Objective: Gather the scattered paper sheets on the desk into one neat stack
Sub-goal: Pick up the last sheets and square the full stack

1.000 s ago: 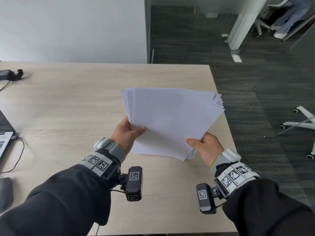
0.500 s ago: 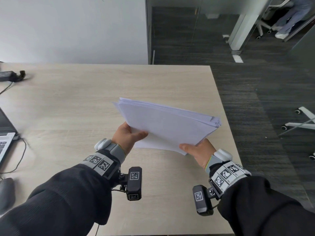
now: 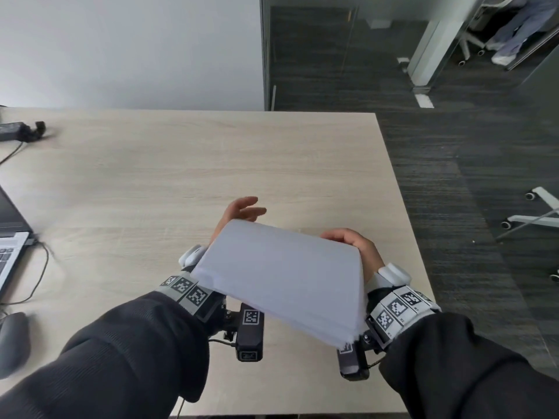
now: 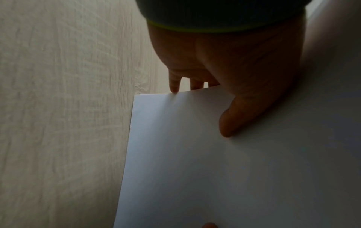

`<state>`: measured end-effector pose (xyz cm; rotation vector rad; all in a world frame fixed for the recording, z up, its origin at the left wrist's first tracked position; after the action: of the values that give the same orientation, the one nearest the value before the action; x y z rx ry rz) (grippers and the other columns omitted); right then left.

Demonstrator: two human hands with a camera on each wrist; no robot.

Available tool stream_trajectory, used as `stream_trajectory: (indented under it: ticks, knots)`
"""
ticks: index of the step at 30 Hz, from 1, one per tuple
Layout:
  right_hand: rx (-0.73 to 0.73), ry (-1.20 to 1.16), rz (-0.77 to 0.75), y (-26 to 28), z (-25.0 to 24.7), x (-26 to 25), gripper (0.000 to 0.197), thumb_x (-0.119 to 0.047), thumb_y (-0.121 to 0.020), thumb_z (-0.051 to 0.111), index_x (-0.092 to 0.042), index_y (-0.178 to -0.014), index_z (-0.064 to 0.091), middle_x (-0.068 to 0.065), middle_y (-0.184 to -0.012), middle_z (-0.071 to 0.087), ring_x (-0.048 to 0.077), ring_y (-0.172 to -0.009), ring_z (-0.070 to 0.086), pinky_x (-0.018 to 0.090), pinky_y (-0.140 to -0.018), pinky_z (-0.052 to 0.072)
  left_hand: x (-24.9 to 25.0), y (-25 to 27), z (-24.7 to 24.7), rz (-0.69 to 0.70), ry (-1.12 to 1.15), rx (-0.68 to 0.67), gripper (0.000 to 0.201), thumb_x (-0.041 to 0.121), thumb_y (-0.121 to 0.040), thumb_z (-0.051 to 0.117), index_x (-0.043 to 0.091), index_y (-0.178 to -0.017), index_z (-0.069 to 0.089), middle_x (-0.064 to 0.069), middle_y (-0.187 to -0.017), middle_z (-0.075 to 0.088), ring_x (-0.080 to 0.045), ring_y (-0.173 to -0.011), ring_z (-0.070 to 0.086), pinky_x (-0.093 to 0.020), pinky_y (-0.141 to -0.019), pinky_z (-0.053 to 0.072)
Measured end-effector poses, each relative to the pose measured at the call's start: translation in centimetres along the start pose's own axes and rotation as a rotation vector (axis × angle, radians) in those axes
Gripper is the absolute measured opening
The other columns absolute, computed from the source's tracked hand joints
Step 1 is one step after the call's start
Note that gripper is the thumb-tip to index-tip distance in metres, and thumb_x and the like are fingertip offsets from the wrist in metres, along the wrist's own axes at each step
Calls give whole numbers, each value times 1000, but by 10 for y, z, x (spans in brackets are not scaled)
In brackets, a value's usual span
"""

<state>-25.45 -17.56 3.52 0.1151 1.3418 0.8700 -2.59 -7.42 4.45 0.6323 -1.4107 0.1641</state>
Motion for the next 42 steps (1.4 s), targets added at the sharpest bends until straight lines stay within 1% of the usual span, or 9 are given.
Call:
stream_trajectory:
  ticks: [5,10,15,19,24,32,36,39,42]
  knots:
    - [-35,203,-122,4,-5,-9,24,2,-91,51,-6,-103,71,10,-95,69,16,-75,68,24,-63,56,17,4,1,37,-41,-74,31,27,-81,66,24,-112,61,-3,-99,69,-9,-78,69,-22,-69,55]
    - [145,480,-380,11,-3,-10,15,-17,-82,78,-27,-89,70,-7,-84,72,10,-85,69,12,-71,51,13,2,8,48,-55,-31,57,22,-62,82,23,-117,65,4,-105,77,-15,-100,71,-36,-91,53]
    - [145,477,-357,7,-1,-15,15,-19,-79,80,-34,-82,75,-8,-90,77,16,-89,72,45,-76,58,7,-2,7,34,32,49,47,16,-68,79,14,-114,70,-4,-108,77,-24,-104,72,-42,-98,54]
    - [124,386,-387,9,1,-16,17,-12,-79,80,-26,-85,73,-8,-90,76,5,-87,72,23,-79,53,7,1,8,64,61,72,37,12,-74,79,15,-110,72,-4,-107,78,-25,-103,72,-43,-97,53]
    - [90,325,-464,16,0,-27,29,-4,-78,79,-33,-76,77,-13,-83,77,5,-81,72,19,-68,56,19,10,3,132,55,39,56,14,-65,83,15,-118,66,-5,-111,76,-24,-106,72,-45,-96,55]
    - [102,247,-668,44,19,-67,12,-29,-70,81,-35,-81,79,-11,-85,77,8,-86,73,24,-74,56,63,23,7,308,122,5,69,29,-56,86,26,-120,59,5,-102,72,-15,-99,68,-28,-81,55]
    - [144,159,-692,50,27,-78,62,-66,-63,77,-17,-101,73,2,-95,76,21,-93,71,35,-82,55,79,31,12,352,177,70,50,52,-71,69,25,-113,64,7,-95,70,-10,-89,65,-25,-75,51]
    - [156,114,-702,54,32,-84,69,-81,-63,65,-19,-92,75,4,-92,75,27,-91,70,35,-80,53,85,28,14,282,194,175,54,74,-73,56,30,-97,75,-3,-103,70,-20,-95,64,-36,-83,47]
    - [206,83,-687,60,33,-87,51,-64,-79,53,-17,-84,73,-3,-76,74,12,-75,70,17,-64,52,87,25,15,189,199,247,73,85,-68,58,24,-104,76,-2,-109,72,-22,-106,65,-44,-102,47]
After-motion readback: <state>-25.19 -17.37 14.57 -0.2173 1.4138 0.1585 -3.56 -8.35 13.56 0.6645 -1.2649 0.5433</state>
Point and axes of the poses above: each hand's wrist, its own y-axis away from the middle knuckle, its own z-axis out of the palm, x = y × z, the point moved 3 cm from there along -y, towards the middle knuckle
